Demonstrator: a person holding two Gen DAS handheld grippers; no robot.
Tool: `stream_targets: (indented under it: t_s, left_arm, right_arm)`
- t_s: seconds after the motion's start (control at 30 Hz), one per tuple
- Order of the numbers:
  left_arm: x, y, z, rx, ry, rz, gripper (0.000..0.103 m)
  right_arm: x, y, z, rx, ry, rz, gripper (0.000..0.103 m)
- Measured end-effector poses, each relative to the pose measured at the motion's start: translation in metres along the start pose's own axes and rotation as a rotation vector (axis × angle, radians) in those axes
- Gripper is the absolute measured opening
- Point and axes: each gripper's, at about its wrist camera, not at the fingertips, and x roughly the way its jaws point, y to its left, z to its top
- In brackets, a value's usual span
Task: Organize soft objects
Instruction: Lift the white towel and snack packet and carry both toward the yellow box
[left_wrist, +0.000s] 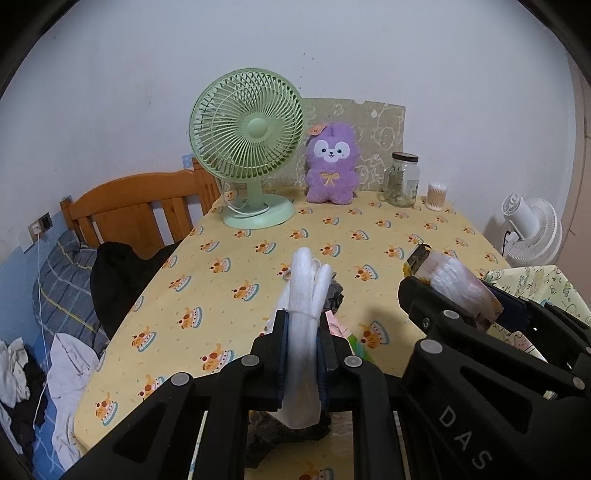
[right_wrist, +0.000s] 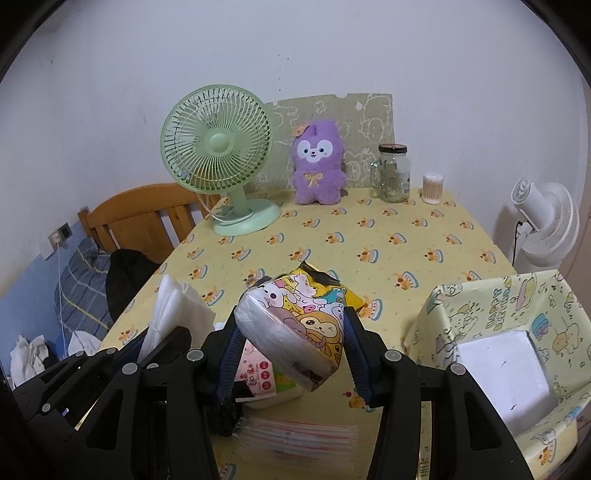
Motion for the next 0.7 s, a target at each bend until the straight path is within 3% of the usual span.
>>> stream_targets:
  t_s: [0.7]
  left_arm:
    - [-0.01, -0.046, 0.024, 0.026, -0.036, -0.031, 0.011]
  right_arm:
    - [-0.023, -0.044, 0.023, 0.022, -0.046, -0.001, 0.055]
